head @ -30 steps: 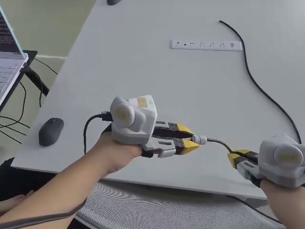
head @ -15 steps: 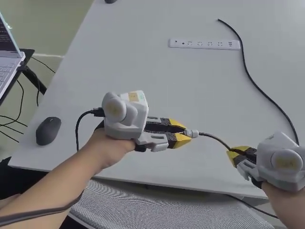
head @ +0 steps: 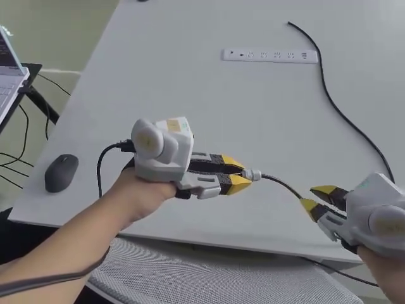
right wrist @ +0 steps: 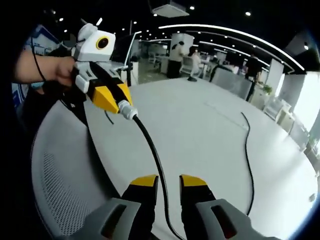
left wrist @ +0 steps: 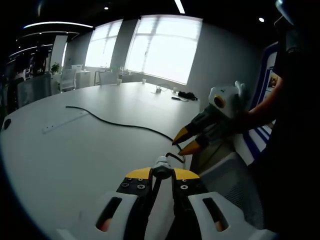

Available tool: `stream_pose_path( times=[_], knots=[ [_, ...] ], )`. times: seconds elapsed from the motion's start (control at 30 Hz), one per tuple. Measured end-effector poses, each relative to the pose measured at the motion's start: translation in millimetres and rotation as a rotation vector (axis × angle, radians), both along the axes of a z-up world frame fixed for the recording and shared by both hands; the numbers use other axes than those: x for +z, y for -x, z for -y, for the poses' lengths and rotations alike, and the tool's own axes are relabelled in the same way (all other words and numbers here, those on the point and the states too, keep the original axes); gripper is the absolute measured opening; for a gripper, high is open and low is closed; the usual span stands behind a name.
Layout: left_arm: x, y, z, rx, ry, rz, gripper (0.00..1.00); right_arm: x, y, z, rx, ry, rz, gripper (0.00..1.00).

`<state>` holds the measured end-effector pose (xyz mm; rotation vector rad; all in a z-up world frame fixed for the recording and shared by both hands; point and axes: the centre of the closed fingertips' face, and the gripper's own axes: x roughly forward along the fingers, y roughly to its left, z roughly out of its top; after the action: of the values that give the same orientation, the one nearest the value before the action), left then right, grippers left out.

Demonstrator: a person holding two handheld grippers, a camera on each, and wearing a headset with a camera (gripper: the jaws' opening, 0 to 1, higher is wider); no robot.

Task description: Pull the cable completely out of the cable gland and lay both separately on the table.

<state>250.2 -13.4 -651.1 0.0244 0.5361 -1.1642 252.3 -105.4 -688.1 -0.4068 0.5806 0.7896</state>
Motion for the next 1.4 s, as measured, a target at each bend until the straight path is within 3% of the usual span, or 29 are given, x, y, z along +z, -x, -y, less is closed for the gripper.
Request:
stream_pose_path(
  times=[0.23, 0.37, 0.6, 0.97, 1.1, 1.4],
  knots=[
    [0.0, 1.1, 0.0, -0.004, 0.001, -0.004, 0.15, 26.9, -6.5, -23.8, 0.093, 0.026, 0.091, 0.21],
    [0.7, 1.2, 0.4, -0.005, 0.003, -0.004, 0.15, 31.9, -7.3, -38.0, 0.147, 0.048, 0.114, 0.22],
    [2.0, 0.8, -0.7, -0.008, 0.005, -0.003, 0.15, 29.2, -6.6, -55.9, 0.191, 0.059, 0.114, 0.20],
    [1.4, 1.3, 2.3, -0.017, 0.002, -0.005, 0.15, 28.4, -5.0, -75.5, 0.276, 0.098, 0.139, 0.09],
    [1.5, 0.9, 1.9, -0.018, 0.000, -0.001, 0.15, 24.9, -3.8, -79.0, 0.323, 0.141, 0.160, 0.05],
    [1.4, 0.9, 3.0, -0.020, -0.006, -0.002, 0.15, 23.2, -1.9, -78.8, 0.345, 0.143, 0.159, 0.00]
  ],
)
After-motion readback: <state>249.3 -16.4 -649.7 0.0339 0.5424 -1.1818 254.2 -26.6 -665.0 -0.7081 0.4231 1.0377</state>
